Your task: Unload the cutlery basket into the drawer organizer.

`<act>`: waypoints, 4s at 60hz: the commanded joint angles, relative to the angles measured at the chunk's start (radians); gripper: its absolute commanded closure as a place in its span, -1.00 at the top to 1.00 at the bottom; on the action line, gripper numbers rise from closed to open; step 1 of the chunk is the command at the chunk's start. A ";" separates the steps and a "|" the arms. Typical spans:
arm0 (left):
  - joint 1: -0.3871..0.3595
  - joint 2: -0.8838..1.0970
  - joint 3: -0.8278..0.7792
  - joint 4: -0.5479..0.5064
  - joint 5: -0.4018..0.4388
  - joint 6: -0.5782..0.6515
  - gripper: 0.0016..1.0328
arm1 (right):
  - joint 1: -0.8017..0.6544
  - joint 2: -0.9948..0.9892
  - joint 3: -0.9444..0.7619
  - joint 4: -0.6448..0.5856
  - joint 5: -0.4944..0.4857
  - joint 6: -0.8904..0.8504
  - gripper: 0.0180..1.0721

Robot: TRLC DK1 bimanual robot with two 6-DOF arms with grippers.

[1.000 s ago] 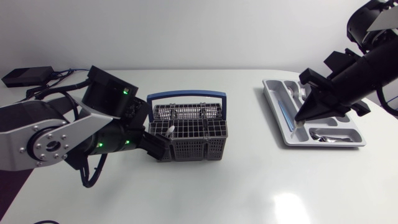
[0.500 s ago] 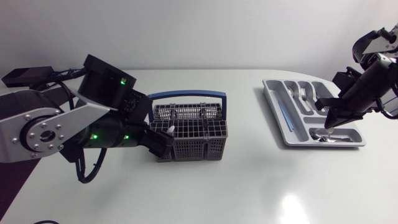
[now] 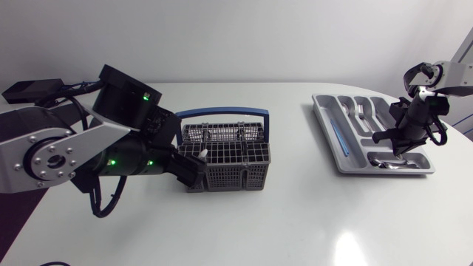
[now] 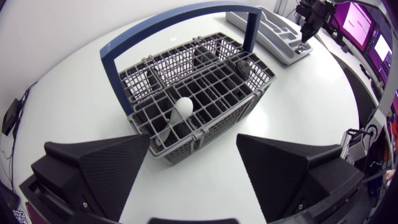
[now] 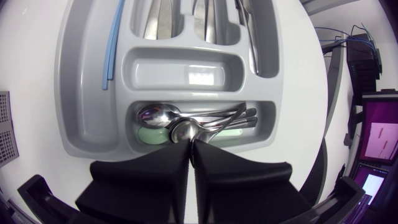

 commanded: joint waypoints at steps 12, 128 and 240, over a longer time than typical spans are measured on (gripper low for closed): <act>0.000 0.005 0.024 -0.007 0.011 -0.020 0.89 | -0.001 0.007 0.006 -0.002 0.002 -0.020 0.83; 0.040 -0.048 -0.068 0.014 0.013 0.033 0.89 | 0.956 -0.328 0.026 -0.153 -0.246 0.764 0.84; 0.086 -0.044 -0.115 0.056 0.039 0.052 0.89 | 1.034 -0.053 0.110 -0.101 0.001 0.925 -0.48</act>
